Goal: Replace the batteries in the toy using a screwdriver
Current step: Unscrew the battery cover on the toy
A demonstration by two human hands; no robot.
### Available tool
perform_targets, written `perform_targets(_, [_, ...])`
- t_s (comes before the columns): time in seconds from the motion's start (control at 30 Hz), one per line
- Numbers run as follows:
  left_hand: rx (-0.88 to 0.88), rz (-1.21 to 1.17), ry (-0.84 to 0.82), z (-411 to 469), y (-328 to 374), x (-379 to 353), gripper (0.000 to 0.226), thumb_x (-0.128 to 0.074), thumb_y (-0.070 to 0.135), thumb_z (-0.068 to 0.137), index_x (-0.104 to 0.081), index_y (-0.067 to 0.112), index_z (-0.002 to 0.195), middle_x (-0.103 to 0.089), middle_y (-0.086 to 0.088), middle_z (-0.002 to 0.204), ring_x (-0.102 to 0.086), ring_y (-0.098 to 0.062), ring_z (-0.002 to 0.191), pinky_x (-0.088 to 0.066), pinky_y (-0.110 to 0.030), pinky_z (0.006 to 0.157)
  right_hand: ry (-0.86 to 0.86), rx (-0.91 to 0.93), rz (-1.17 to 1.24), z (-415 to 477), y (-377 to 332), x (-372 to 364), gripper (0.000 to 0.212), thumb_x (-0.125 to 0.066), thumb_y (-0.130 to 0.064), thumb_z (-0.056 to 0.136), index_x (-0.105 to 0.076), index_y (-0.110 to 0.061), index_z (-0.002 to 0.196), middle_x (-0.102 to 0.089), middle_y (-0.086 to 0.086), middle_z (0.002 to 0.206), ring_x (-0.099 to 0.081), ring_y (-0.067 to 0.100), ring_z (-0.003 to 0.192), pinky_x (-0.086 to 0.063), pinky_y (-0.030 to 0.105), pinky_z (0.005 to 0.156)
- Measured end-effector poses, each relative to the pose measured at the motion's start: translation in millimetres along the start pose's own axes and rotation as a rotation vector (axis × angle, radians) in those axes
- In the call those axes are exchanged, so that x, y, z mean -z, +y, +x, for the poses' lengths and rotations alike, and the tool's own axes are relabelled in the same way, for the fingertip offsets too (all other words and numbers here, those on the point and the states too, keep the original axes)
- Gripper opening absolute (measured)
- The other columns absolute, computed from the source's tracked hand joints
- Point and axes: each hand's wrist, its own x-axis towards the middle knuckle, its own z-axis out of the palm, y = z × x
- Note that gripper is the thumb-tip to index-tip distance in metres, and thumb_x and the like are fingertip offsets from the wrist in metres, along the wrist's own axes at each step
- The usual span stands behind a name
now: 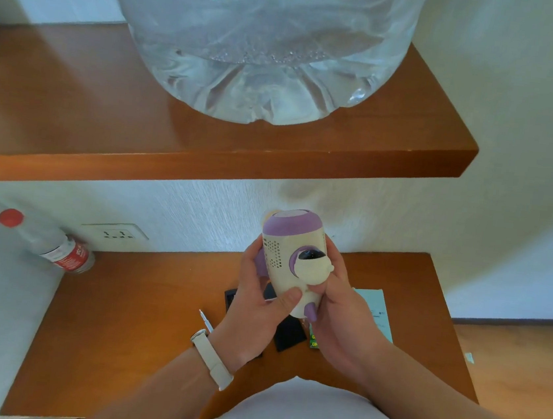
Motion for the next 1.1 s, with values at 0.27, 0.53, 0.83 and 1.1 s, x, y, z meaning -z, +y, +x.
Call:
perform_targets(0.27, [0.042, -0.037, 0.024, 0.3, -5.1, 0.7, 0.077, -0.068, 0.011, 0.093, -0.021, 0.039, 0.148, -0.05, 0.016, 0.138, -0.053, -0.004, 0.125, -0.053, -0.027, 0.099, 0.036, -0.046, 0.058, 8.5, 0.6, -4.6, 0.052, -0.055, -0.015, 0.081, -0.064, -0.046, 0.121, -0.066, 0.003, 0.129, -0.061, 0.029, 0.122, -0.057, 0.043, 0.094])
perform_targets(0.53, [0.059, -0.051, 0.067, -0.8, -7.9, 3.4, 0.075, -0.069, 0.013, 0.093, -0.024, 0.04, 0.146, -0.051, 0.017, 0.136, -0.052, -0.007, 0.126, -0.053, -0.027, 0.099, 0.039, -0.127, 0.086, 17.6, 4.3, -3.6, 0.066, -0.051, -0.004, 0.067, -0.068, -0.048, 0.113, -0.069, 0.003, 0.123, -0.063, 0.034, 0.118, -0.056, 0.048, 0.094])
perform_targets(0.83, [0.051, -0.066, 0.082, 0.3, -1.3, 13.7, 0.073, -0.07, 0.008, 0.091, -0.029, 0.036, 0.145, -0.052, 0.012, 0.136, -0.053, -0.012, 0.127, -0.052, -0.042, 0.104, -0.057, -0.122, 0.149, 15.4, 4.7, -8.3, 0.066, -0.05, 0.001, 0.076, -0.061, -0.038, 0.129, -0.063, 0.01, 0.132, -0.058, 0.036, 0.124, -0.045, 0.055, 0.106])
perform_targets(1.1, [0.081, -0.092, 0.07, -4.0, 1.8, 20.8, 0.071, -0.071, 0.01, 0.09, -0.032, 0.033, 0.145, -0.052, 0.008, 0.138, -0.054, -0.019, 0.126, -0.053, -0.048, 0.102, -0.026, -0.093, -0.129, 7.4, 5.6, -10.5, 0.053, -0.056, -0.02, 0.091, -0.05, -0.047, 0.136, -0.063, -0.005, 0.131, -0.061, 0.023, 0.121, -0.056, 0.036, 0.085])
